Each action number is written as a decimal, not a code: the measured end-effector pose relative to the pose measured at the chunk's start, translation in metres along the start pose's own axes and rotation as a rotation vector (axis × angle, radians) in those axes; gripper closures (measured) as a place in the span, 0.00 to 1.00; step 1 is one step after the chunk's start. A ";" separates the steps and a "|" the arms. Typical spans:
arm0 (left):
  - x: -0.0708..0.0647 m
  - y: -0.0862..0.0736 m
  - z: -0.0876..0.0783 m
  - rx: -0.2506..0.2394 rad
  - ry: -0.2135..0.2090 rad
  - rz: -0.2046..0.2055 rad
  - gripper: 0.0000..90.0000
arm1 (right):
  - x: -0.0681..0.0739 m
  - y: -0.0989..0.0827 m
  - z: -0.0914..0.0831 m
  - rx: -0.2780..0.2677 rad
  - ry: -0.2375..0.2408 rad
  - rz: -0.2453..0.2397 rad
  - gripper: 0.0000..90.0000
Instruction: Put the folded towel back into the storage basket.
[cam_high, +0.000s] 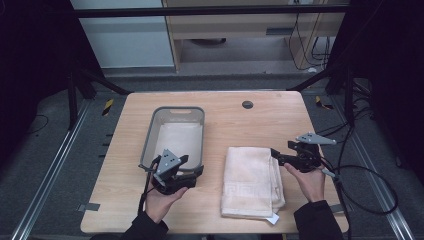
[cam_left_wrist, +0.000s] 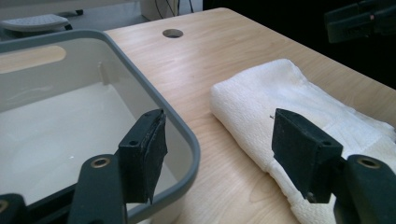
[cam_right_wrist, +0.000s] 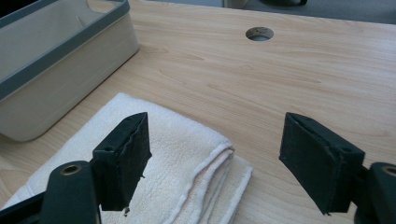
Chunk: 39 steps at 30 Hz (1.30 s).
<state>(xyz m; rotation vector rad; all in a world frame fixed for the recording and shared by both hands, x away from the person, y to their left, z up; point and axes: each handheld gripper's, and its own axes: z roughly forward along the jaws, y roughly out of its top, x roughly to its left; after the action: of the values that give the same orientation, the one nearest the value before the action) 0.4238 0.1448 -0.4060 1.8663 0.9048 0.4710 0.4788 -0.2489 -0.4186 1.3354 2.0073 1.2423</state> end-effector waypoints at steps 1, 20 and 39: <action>-0.002 -0.001 0.001 0.004 -0.005 0.005 0.39 | 0.000 0.000 0.000 -0.001 0.003 0.004 0.27; -0.032 -0.019 0.022 0.089 -0.078 0.043 0.42 | 0.009 -0.007 0.013 0.038 0.014 -0.032 0.20; -0.049 -0.034 0.041 0.161 -0.119 0.063 0.42 | 0.013 -0.014 0.025 0.075 0.004 -0.033 0.20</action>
<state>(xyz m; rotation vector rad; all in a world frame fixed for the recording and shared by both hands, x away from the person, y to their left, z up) 0.4058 0.0914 -0.4519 2.0512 0.8257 0.3289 0.4846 -0.2279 -0.4415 1.3289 2.0894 1.1667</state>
